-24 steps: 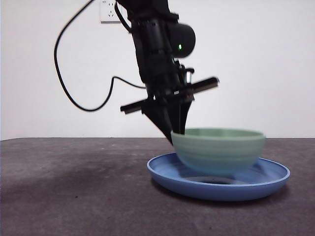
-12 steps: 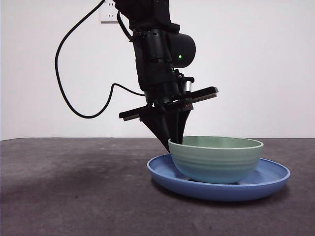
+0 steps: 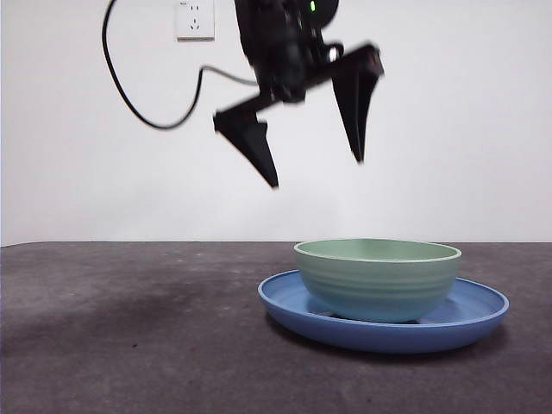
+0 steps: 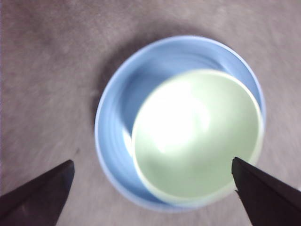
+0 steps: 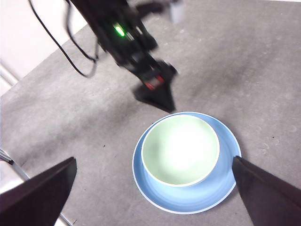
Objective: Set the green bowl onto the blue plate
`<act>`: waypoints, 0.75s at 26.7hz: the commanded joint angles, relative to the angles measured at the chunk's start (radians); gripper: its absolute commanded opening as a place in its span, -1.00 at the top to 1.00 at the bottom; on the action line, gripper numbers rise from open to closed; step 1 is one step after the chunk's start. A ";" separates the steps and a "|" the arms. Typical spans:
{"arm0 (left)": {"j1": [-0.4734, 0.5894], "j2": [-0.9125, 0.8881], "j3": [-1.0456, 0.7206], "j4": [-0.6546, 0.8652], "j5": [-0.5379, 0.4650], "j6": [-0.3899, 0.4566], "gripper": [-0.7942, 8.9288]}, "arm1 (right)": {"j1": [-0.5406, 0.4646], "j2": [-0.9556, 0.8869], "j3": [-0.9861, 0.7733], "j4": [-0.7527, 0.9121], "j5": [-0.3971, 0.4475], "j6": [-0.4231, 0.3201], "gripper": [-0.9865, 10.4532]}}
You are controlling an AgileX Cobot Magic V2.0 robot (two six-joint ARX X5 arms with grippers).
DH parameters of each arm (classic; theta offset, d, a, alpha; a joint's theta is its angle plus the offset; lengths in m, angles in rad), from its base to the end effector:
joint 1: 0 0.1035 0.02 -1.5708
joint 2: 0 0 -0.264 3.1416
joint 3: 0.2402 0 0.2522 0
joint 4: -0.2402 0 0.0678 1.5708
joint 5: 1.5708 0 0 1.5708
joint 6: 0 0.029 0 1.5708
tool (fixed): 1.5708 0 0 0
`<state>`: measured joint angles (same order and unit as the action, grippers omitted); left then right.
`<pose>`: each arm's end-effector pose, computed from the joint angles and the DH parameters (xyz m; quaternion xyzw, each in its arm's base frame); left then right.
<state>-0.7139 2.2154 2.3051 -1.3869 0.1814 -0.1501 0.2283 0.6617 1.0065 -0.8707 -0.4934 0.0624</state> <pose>0.3316 -0.2942 0.3035 0.1046 0.6070 -0.3003 0.7283 0.0969 0.0366 0.3581 0.0625 0.2682 0.3327 0.9019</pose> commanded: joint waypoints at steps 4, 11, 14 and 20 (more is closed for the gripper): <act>-0.006 -0.164 0.053 -0.068 -0.002 0.066 -0.34 | 0.003 0.003 0.016 0.007 0.003 -0.014 -0.27; -0.006 -0.561 -0.106 -0.072 -0.002 0.147 -0.33 | 0.003 0.003 0.016 0.002 0.003 -0.014 -0.27; -0.006 -0.777 -0.292 -0.072 -0.002 0.170 -0.33 | 0.003 0.003 0.016 0.002 0.003 -0.014 -0.27; -0.006 -1.178 -0.724 0.100 -0.002 0.169 -0.33 | 0.003 0.003 0.016 0.003 0.003 -0.014 -0.27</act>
<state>-0.7139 1.0653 1.6154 -1.3308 0.1814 0.0074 0.2283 0.6617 1.0065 -0.8745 -0.4934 0.0570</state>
